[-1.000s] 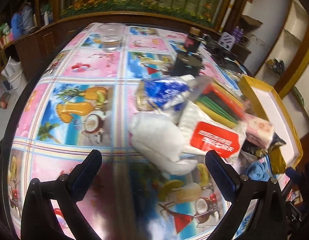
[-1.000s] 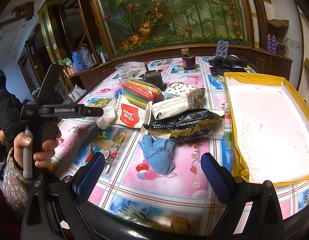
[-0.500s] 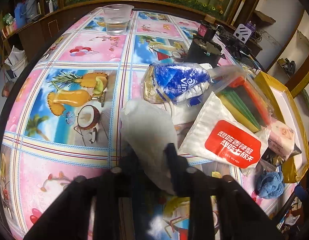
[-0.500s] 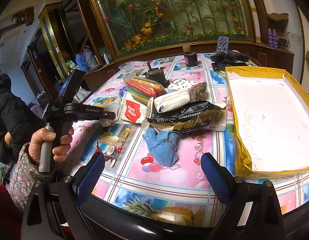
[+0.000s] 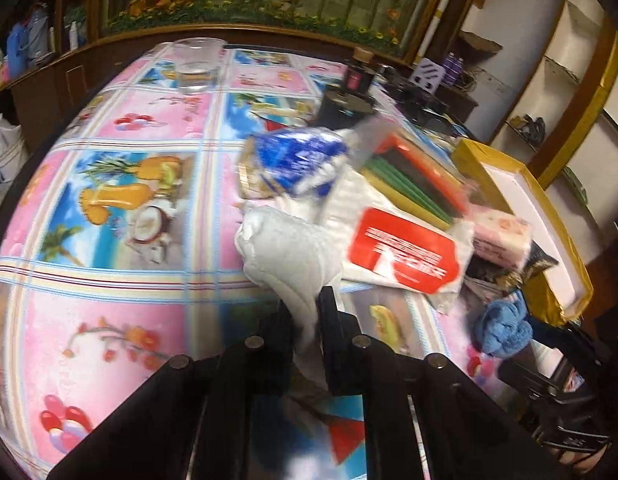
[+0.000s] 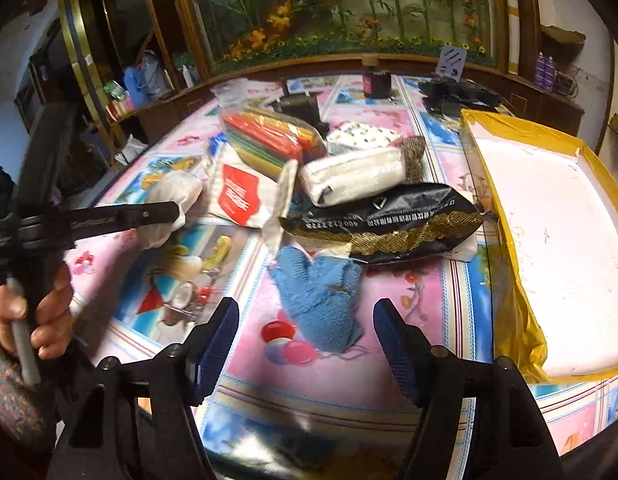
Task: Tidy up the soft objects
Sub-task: 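Grasp the blue knitted glove with the right gripper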
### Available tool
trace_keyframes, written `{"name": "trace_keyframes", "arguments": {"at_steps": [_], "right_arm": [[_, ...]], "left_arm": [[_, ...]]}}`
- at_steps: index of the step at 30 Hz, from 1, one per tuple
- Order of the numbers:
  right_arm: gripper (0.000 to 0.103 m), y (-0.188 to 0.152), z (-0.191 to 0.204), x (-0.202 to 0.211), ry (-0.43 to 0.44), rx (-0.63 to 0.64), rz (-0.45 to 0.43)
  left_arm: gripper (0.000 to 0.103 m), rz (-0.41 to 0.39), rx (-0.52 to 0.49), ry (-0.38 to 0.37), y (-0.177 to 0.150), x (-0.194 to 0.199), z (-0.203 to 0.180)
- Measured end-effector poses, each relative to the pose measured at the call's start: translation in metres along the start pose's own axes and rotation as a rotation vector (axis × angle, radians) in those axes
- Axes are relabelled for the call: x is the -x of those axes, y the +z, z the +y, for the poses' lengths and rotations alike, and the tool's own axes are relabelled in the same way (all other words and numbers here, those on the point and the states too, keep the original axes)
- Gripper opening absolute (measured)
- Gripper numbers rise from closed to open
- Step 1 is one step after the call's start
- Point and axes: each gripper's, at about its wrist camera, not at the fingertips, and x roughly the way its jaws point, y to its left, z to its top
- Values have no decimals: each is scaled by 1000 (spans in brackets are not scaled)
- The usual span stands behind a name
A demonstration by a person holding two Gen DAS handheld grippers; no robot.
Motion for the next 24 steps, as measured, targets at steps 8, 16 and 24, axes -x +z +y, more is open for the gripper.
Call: {"name": "trace_keyframes", "arguments": {"at_steps": [8, 16, 24], "right_arm": [[32, -6, -10, 9, 76, -62, -46], [32, -3, -17, 40, 128, -92, -137], [32, -6, -41, 53, 123, -160, -180]], "left_arm": [[11, -55, -76, -45, -5, 8, -27], [11, -91, -92, -67, -5, 20, -38], [11, -105, -138, -94, -3, 27, -64]]}}
